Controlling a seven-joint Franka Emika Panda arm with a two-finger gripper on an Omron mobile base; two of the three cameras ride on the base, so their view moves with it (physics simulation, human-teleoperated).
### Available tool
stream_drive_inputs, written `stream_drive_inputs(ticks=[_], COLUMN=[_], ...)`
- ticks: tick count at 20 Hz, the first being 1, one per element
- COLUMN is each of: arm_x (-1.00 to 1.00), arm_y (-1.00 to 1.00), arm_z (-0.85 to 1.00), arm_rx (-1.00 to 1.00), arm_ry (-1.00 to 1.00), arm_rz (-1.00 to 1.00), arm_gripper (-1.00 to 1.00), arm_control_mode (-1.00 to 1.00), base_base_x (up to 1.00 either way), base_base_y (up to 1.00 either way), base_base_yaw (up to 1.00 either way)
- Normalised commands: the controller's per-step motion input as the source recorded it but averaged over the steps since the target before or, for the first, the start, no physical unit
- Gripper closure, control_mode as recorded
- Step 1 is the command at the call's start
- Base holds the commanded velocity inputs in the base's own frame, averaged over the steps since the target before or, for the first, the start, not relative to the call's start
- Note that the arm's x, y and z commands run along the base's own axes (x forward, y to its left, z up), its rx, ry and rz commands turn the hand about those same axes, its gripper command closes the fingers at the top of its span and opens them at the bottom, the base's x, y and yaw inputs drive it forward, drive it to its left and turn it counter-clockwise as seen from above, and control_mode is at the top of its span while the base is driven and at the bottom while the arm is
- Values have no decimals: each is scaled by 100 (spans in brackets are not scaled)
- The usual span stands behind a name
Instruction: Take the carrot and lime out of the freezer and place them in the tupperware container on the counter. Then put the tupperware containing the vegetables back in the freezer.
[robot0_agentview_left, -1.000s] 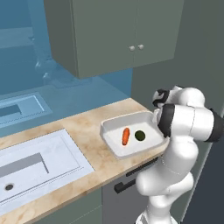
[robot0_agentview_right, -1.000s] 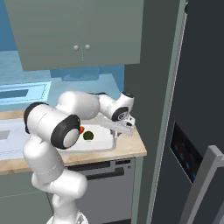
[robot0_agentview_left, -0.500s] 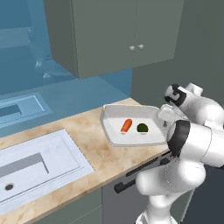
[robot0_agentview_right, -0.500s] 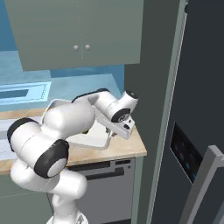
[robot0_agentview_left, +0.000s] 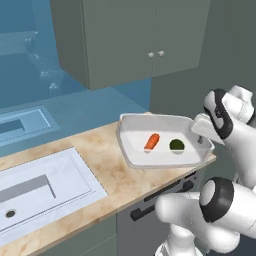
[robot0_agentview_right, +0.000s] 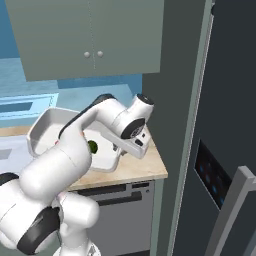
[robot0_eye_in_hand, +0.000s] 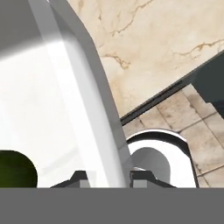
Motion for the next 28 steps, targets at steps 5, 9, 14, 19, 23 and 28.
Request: stream_drive_inputs(ticks=[5, 9, 14, 19, 23, 28], arm_x=[-71, -55, -40, -41, -50, 0], arm_y=[17, 34, 18, 5, 0, 0], arm_z=[78, 84, 57, 22, 0, 0], arm_rx=[0, 0, 0, 0, 0, 0], arm_ry=[0, 0, 0, 0, 0, 0], arm_rz=[0, 0, 0, 0, 0, 0], arm_gripper=[100, 100, 100, 100, 100, 100], arm_control_mode=[-100, -100, -100, -100, -100, 100], base_base_x=[0, 0, 0, 0, 0, -91], base_base_y=[0, 0, 0, 0, 0, 0], base_base_yaw=[0, 0, 0, 0, 0, 0])
